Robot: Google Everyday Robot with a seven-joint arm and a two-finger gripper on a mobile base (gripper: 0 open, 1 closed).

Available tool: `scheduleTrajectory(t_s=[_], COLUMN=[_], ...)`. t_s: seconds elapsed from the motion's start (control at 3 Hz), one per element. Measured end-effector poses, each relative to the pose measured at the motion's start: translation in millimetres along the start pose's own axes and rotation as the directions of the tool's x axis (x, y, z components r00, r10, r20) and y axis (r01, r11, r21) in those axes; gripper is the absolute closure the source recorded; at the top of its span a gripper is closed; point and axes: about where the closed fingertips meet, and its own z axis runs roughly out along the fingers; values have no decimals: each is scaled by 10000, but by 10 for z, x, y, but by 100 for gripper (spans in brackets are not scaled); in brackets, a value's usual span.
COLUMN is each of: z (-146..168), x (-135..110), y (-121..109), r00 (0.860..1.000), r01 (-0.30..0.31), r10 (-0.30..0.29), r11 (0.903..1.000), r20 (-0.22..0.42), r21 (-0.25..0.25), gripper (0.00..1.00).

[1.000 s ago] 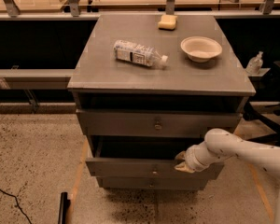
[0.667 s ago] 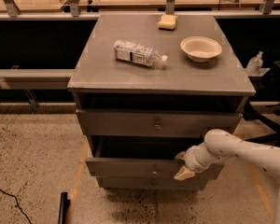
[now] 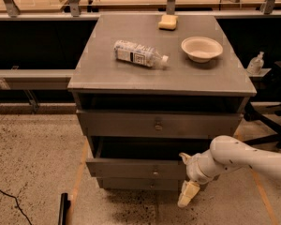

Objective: Open middle drawer

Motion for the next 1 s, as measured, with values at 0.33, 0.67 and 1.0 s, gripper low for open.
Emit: scheduleTrajectory(t_s=[0.33,0.67,1.0], z=[17,66,175], x=[4,33,96], y=[-14,-72,-154], r00=[10000,9999,9995], r01=[-33,-80,-167], r10=[32,76,157], r11=[10000,9997,9992], r20=[-53,-153,-290], r21=[-79,-214,-356], gripper=[0,0,0])
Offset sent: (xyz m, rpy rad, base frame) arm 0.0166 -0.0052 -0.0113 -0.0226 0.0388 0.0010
